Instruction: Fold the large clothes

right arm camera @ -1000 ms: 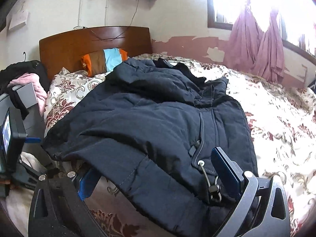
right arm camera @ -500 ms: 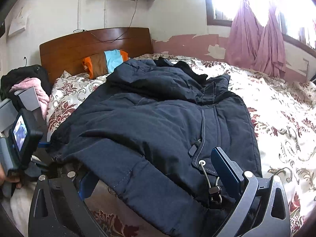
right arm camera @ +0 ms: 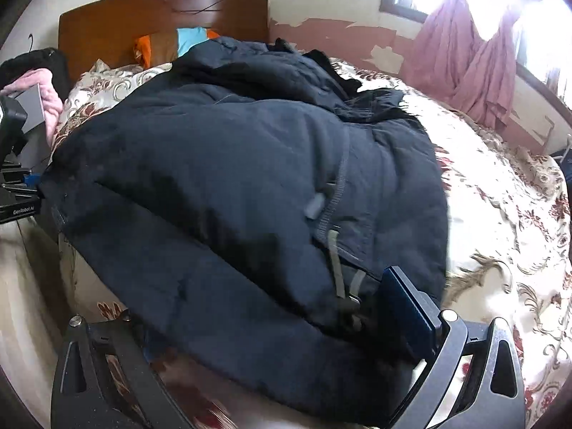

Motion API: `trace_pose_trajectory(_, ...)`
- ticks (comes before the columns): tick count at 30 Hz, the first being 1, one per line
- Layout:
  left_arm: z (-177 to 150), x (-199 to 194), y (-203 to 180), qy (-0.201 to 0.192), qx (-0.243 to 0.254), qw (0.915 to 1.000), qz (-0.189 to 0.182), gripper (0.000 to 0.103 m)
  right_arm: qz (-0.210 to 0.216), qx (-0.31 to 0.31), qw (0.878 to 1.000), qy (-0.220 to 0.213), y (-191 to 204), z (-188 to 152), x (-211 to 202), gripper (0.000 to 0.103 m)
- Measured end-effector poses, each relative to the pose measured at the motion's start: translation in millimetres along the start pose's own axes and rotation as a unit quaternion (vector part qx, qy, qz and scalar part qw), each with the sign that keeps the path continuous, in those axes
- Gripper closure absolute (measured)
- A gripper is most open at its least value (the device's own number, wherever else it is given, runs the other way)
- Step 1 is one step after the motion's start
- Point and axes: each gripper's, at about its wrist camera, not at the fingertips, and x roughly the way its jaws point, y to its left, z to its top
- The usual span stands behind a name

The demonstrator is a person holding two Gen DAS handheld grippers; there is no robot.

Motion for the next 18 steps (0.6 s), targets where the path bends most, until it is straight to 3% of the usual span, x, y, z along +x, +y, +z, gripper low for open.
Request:
trace_pose_trajectory(2,0,0,1,-0.001,-0.003,1.0000,0.001,0.081,-0.025,0.000,1.000,0.003,-6,-3,-1,0.002)
trace_pose_trajectory(5,1,-4,0,-0.010,-0.004,0.9999,-0.001,0.087,-0.030,0.012,0.999,-0.001,-10,-4,-3,0.004)
trace_pose_trajectory(7,1,-9,2,-0.022,-0.011,0.9996,-0.013,0.090,-0.039,0.000,0.999,-0.013,-5,-2,-6,0.014)
trace_pose_trajectory(9,4,-14,9,-0.039,-0.025,0.9984,-0.033,0.093,-0.027,-0.014,0.999,-0.021,3,-2,-11,0.041)
trace_pose_trajectory(12,6,-28,20,-0.077,-0.044,0.9942,-0.061,0.095,-0.014,-0.020,0.999,-0.042,12,0,-21,0.067)
trace_pose_trajectory(14,9,-39,25,-0.109,-0.050,0.9904,-0.067,0.095,-0.013,-0.012,0.998,-0.056,12,4,-27,0.072)
trace_pose_trajectory(15,11,-45,26,-0.126,-0.051,0.9884,-0.066,0.095,-0.001,-0.004,0.998,-0.064,10,7,-30,0.081)
trace_pose_trajectory(18,21,-64,29,-0.174,-0.054,0.9812,-0.063,0.096,0.019,0.031,0.995,-0.097,2,18,-42,0.085)
